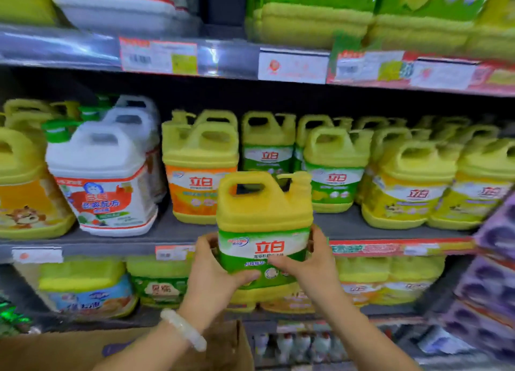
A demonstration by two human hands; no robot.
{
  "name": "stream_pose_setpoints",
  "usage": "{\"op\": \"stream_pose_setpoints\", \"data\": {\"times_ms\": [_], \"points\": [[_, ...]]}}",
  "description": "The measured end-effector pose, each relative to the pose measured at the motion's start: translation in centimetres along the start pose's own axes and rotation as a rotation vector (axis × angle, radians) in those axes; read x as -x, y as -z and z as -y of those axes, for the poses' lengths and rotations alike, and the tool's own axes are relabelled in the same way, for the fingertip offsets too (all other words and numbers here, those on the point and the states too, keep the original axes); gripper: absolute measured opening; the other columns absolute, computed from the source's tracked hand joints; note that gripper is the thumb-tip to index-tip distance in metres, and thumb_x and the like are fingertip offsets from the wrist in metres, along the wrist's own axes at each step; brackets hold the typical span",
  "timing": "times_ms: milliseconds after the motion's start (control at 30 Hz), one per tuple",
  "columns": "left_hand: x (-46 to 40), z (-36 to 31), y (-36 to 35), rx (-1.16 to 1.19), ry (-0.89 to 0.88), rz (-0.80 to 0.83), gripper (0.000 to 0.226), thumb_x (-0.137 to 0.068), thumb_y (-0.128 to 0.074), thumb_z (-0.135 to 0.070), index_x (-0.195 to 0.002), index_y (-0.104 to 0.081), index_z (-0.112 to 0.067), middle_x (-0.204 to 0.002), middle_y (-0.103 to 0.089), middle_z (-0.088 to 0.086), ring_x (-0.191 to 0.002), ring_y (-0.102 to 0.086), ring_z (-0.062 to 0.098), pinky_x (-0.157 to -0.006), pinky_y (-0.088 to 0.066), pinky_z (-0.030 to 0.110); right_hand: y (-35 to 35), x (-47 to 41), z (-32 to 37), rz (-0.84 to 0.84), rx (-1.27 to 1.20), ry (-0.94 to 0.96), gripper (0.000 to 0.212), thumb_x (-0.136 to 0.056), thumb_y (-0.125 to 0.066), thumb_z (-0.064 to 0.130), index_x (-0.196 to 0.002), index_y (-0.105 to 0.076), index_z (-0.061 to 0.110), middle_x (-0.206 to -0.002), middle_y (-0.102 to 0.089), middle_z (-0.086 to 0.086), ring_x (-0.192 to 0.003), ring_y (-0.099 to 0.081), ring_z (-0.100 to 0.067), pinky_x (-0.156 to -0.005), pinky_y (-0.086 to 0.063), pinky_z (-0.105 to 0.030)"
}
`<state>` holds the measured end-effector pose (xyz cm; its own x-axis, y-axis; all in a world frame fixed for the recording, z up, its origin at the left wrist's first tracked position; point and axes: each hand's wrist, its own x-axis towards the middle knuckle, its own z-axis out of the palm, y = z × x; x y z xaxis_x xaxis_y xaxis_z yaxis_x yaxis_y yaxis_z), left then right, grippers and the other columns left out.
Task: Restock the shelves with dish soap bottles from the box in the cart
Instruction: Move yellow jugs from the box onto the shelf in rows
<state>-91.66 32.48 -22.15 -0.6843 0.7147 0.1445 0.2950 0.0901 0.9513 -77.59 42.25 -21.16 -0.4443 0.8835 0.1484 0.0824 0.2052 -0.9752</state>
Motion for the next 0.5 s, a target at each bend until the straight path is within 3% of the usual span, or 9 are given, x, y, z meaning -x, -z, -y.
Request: {"op": "stream_pose_setpoints", "data": {"times_ms": [100,167,300,500], "points": [[-2.6,-2.3,-4.1,0.023,-0.057,-0.039,0.083,-0.049,-0.092,-0.008,-0.111,-0.038,-0.022,-0.102,-0.057,-0.007,-0.101,-0.056,0.014,-0.087,-0.045,0.03,3.1,-3.8,0.6,-0.043,0.048,0.071,0.091,-0.047,-0.09,0.044,-0.124,-0.048,0.021,-0.12,-0.06,-0.001,-0.112,-0.057,-0.017,-0.09,-0.052,-0.044],[-4.7,-3.2,-5.9,0.02,-0.098,-0.079,0.086,-0.049,-0.092,-0.008,-0.116,-0.039,-0.018,-0.111,-0.059,0.002,-0.106,-0.057,0.019,-0.093,-0.047,0.038,4.1,-6.6,0.6,-0.066,0.069,0.14,0.101,-0.041,-0.083,0.057,-0.127,-0.047,0.019,-0.122,-0.059,-0.003,-0.115,-0.056,-0.021,-0.093,-0.049,-0.048],[-7.7,-3.5,-7.9,-0.021,-0.118,-0.132,0.086,-0.054,-0.089,-0.003,-0.124,-0.04,-0.004,-0.109,-0.058,0.005,-0.105,-0.056,0.02,-0.093,-0.046,0.036,4.5,-10.7,0.2,-0.047,0.105,0.17,0.096,-0.05,-0.086,0.041,-0.131,-0.043,0.015,-0.124,-0.056,-0.004,-0.117,-0.053,-0.022,-0.097,-0.046,-0.045],[-9.4,-2.0,-8.9,-0.038,-0.067,-0.174,0.083,-0.058,-0.086,0.0,-0.128,-0.041,-0.006,-0.111,-0.059,0.002,-0.106,-0.057,0.019,-0.09,-0.043,0.029,3.0,-13.4,-2.1,0.005,0.122,0.172,0.091,-0.058,-0.088,0.027,-0.135,-0.04,0.019,-0.125,-0.054,-0.002,-0.119,-0.05,-0.019,-0.099,-0.044,-0.04]]}}
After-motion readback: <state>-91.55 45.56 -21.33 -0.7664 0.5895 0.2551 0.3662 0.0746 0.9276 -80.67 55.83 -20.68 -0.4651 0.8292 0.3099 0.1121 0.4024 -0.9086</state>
